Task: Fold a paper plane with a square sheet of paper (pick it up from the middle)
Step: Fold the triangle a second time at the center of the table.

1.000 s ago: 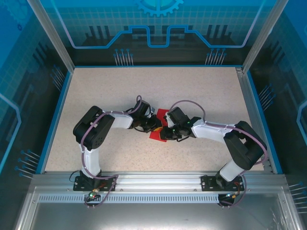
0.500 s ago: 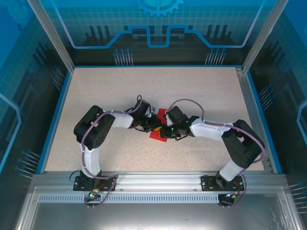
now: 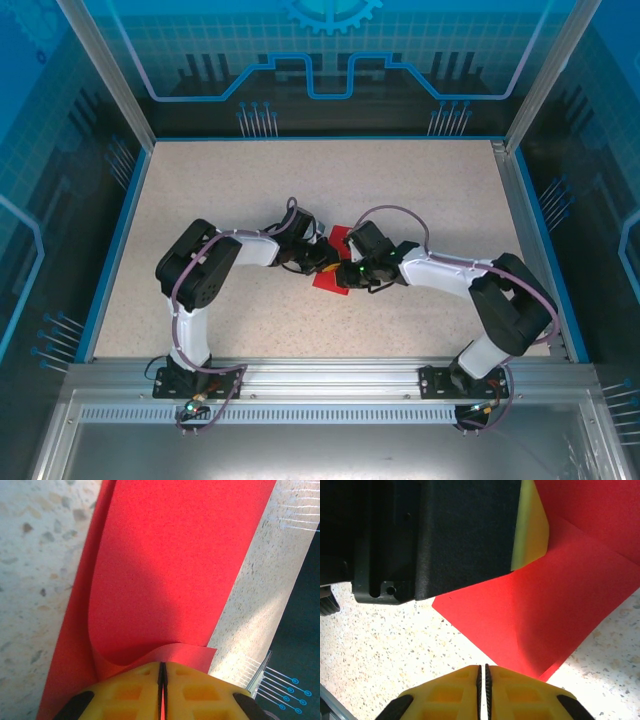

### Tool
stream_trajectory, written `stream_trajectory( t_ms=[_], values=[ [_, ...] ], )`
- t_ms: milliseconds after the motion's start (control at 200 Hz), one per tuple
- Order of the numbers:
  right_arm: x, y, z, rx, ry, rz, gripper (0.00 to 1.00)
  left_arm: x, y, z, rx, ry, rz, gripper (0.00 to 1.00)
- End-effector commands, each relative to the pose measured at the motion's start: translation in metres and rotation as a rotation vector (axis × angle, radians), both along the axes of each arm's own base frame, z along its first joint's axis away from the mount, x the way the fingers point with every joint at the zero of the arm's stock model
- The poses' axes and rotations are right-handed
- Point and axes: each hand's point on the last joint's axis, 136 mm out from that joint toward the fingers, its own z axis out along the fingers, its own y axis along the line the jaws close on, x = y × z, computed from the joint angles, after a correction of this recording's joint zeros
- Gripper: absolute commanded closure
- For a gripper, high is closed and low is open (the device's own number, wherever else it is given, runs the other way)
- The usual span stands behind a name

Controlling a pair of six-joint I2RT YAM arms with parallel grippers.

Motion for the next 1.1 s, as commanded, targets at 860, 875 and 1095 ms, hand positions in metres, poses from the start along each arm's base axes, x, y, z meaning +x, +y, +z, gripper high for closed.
stream_trajectory(
  t_ms=[860,875,1095],
  values=[
    [0.001,0.007,0.009,0.107,0.026,-0.008,0.87,-0.02,0.02,-0.043,0.121,0.107,0.003,0.88],
    [0.002,0.007,0.009,0.107,0.026,-0.009,0.86,-0.02,0.02,-0.043,0.121,0.108,0.002,0.88],
    [0.005,0.006,-0.008,0.073,0.049,-0.024,0.87,-0.021,0.02,-0.043,0.123,0.108,0.0,0.88]
  ],
)
